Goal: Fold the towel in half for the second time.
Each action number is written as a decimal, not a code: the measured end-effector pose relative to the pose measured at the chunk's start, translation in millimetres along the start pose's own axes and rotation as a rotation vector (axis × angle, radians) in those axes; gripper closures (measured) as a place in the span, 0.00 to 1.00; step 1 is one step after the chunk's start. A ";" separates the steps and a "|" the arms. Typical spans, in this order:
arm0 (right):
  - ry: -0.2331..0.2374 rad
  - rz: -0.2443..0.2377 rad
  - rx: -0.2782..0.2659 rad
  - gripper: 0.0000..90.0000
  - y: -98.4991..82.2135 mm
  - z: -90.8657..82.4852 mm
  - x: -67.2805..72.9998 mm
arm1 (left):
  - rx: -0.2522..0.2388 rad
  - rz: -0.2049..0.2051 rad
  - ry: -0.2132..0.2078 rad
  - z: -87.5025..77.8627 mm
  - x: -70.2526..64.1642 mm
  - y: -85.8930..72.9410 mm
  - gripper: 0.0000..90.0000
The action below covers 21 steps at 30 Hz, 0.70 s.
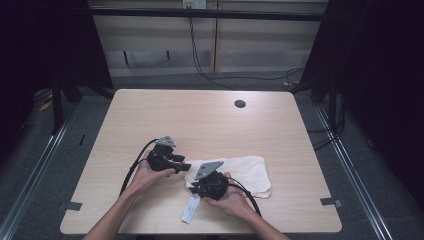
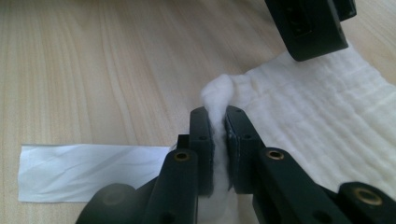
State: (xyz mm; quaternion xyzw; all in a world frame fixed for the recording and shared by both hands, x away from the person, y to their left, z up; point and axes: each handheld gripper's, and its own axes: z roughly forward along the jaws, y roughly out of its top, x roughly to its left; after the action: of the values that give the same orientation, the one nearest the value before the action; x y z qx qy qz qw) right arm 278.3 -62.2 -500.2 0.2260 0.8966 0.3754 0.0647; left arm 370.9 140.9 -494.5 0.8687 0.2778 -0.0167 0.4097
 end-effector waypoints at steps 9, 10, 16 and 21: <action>-0.001 0.022 -0.009 0.91 -0.9 -0.2 -0.1 | 0.017 0.001 0.006 11.3 0.2 0.7 0.64; 0.003 0.028 -0.007 0.91 -1.1 -0.4 -0.4 | 0.018 -0.001 0.005 11.4 0.4 0.9 0.64; 0.020 0.024 -0.002 0.91 0.1 -0.2 1.2 | 0.037 0.054 0.025 13.5 -7.6 1.2 0.79; 0.029 0.029 0.007 0.92 1.6 0.2 2.9 | 0.043 0.053 0.014 16.5 -12.6 2.0 0.90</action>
State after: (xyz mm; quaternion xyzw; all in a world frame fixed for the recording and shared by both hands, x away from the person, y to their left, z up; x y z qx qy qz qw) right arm 276.4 -59.8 -499.0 0.2337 0.8954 0.3764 0.0455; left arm 364.5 122.1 -500.8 0.8845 0.2574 -0.0057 0.3890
